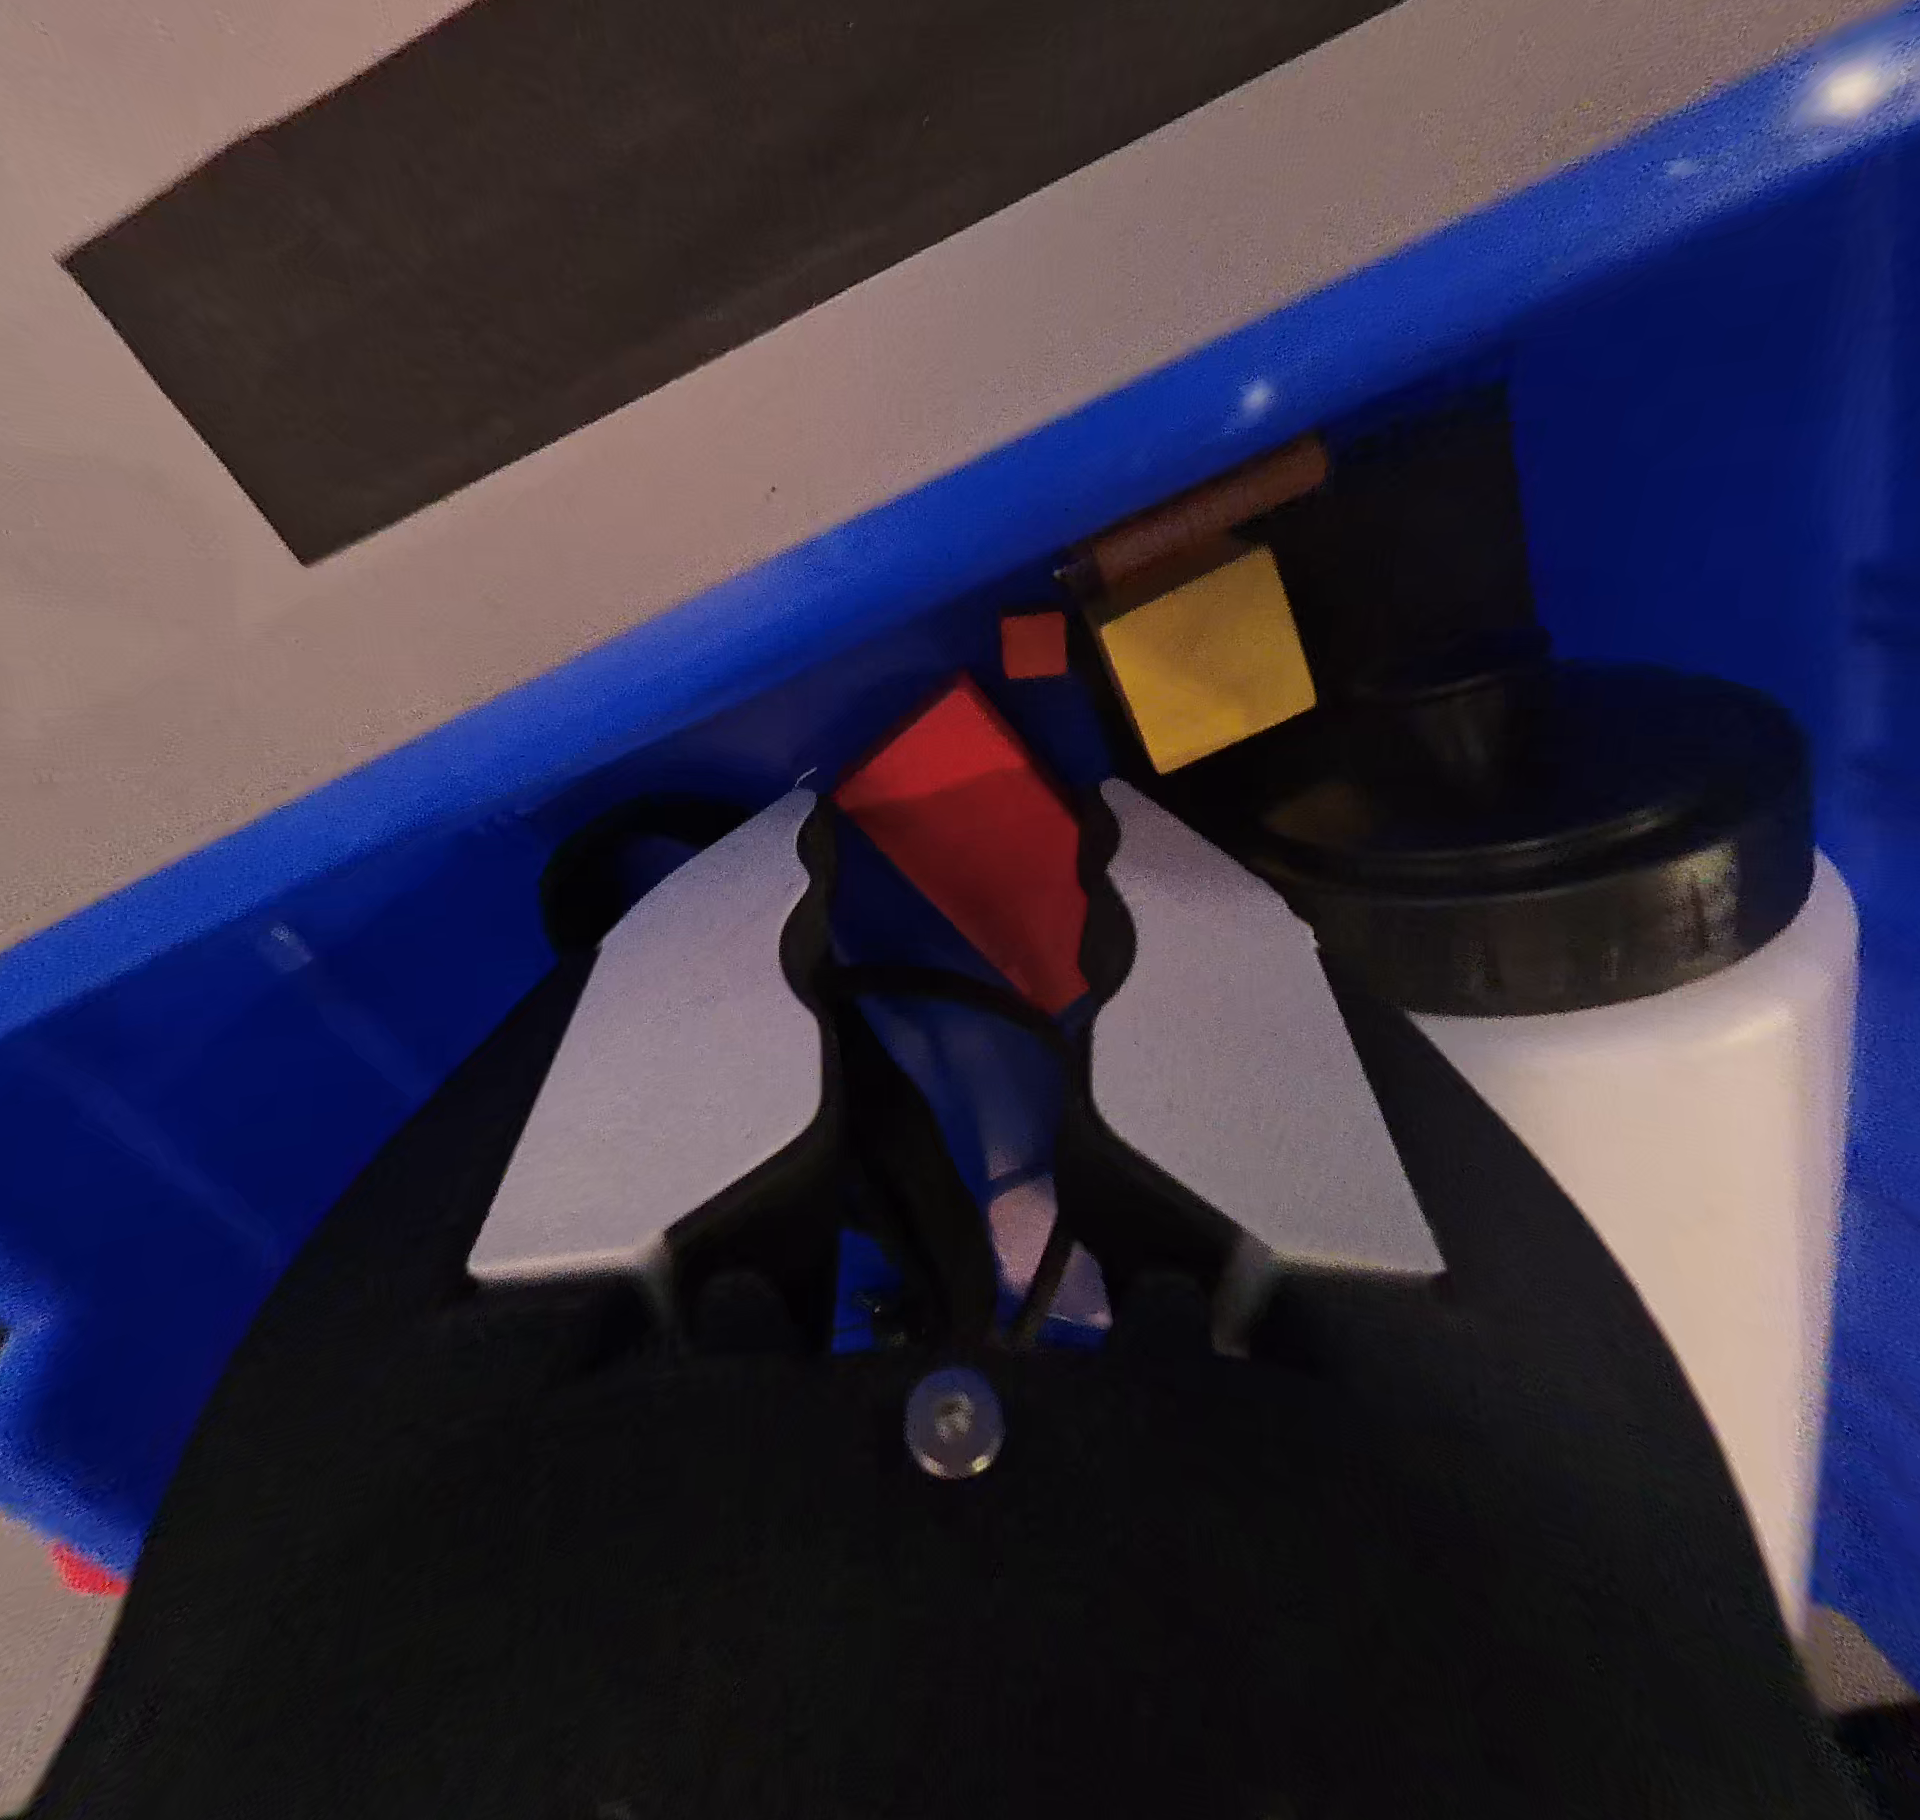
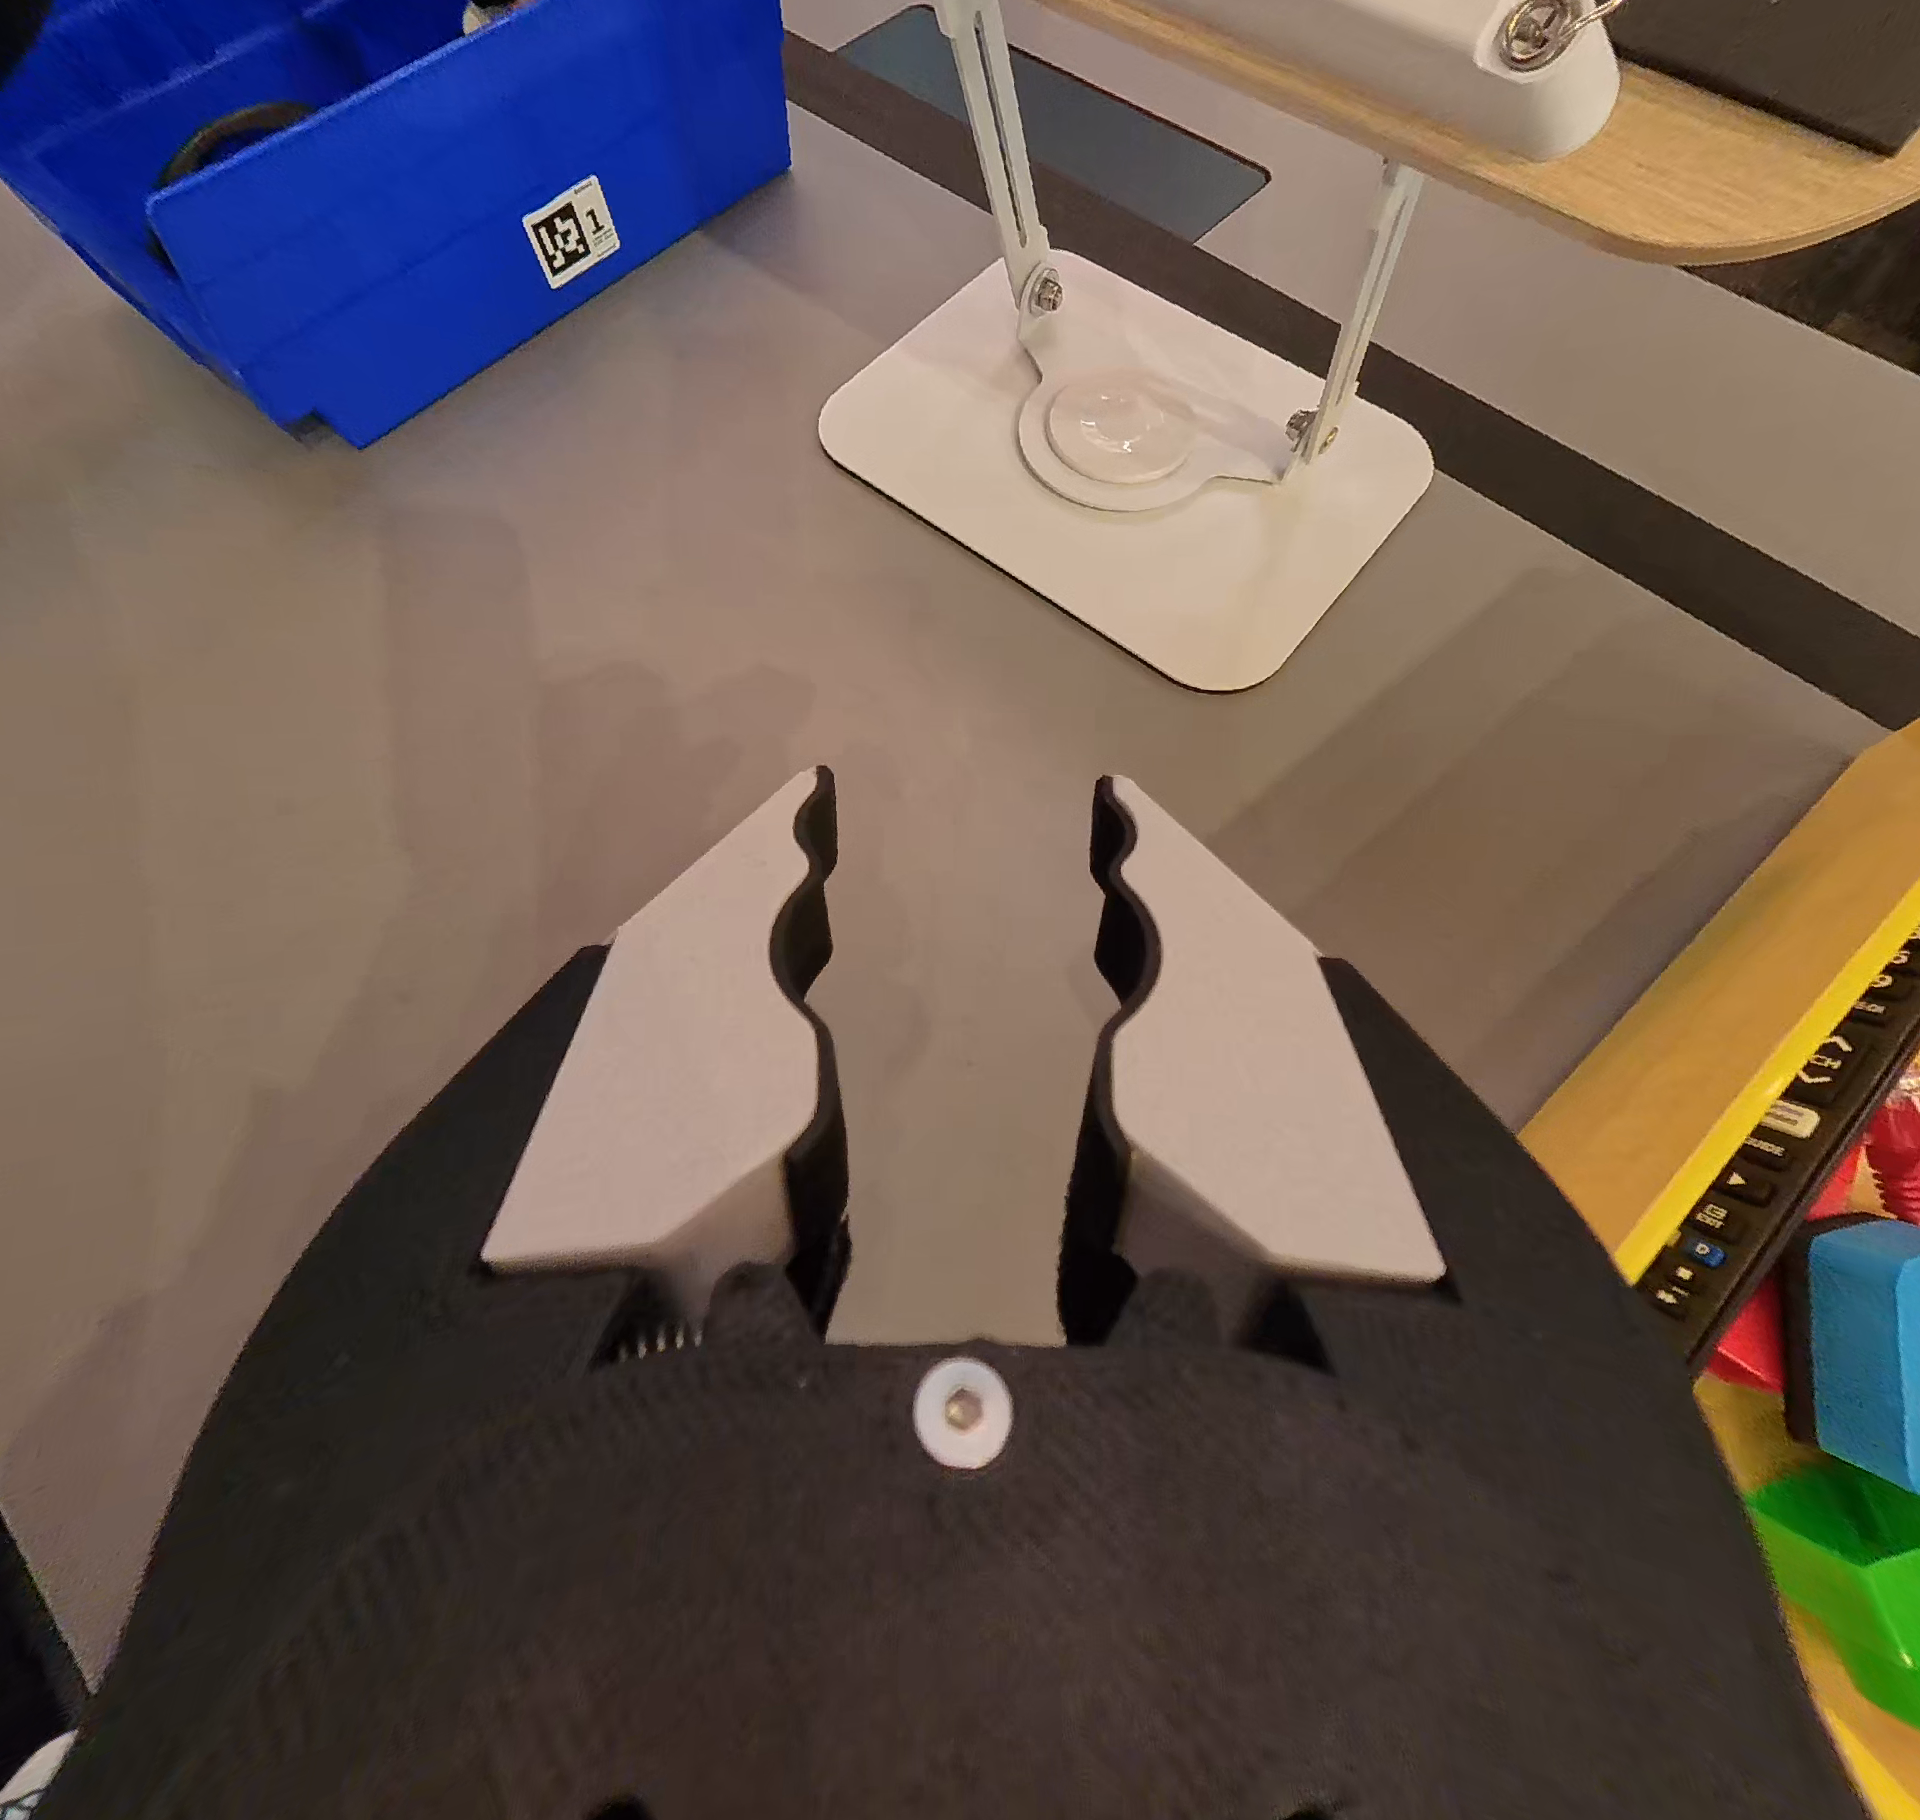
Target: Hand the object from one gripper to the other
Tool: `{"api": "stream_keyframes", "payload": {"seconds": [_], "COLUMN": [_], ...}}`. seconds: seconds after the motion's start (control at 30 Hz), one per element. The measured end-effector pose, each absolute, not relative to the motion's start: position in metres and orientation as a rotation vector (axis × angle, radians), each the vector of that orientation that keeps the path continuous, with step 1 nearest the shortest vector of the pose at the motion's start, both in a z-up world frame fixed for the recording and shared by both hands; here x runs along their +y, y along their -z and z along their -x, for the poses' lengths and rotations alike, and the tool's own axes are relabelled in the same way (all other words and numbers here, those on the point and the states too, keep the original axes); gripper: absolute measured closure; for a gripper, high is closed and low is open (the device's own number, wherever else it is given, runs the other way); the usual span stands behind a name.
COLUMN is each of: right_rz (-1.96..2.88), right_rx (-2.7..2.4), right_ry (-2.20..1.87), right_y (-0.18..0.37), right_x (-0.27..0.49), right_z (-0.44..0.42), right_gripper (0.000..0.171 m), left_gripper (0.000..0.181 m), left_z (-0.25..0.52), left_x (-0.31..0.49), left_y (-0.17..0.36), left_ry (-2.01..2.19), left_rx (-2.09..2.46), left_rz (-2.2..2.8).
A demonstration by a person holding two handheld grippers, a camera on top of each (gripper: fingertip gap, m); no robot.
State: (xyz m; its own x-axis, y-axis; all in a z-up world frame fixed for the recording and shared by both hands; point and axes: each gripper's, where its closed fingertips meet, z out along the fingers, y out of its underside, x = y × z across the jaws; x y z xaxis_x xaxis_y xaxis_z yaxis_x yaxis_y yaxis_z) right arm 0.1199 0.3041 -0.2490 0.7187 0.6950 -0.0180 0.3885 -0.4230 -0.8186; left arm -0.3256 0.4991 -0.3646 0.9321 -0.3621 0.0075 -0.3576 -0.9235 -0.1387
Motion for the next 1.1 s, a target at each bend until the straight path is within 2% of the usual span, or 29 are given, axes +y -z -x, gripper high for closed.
{"api": "stream_keyframes", "payload": {"seconds": [0.1,0.37,0.5,0.77,0.97,1.1], "right_rz": [2.059,2.037,2.014,1.914,1.785,1.686], "right_rx": [-0.828,-0.833,-0.853,-0.943,-0.970,-0.958], "right_ry": [-0.457,-0.481,-0.503,-0.548,-0.675,-0.790], "right_y": [0.250,0.246,0.243,0.228,0.197,0.171], "right_x": [0.304,0.301,0.298,0.286,0.268,0.253], "right_z": [-0.117,-0.116,-0.110,-0.081,-0.052,-0.037], "right_gripper": [0.124,0.125,0.125,0.123,0.118,0.117], "left_gripper": [0.145,0.147,0.147,0.147,0.148,0.148], "left_z": [0.329,0.339,0.334,0.287,0.208,0.153], "left_x": [0.499,0.507,0.510,0.499,0.433,0.377], "left_y": [0.372,0.360,0.330,0.237,0.174,0.153], "left_ry": [0.079,0.009,0.081,0.375,0.658,0.805], "left_rx": [0.452,0.497,0.509,0.629,0.830,0.913], "left_rz": [3.008,2.872,2.677,2.134,1.780,1.642]}}
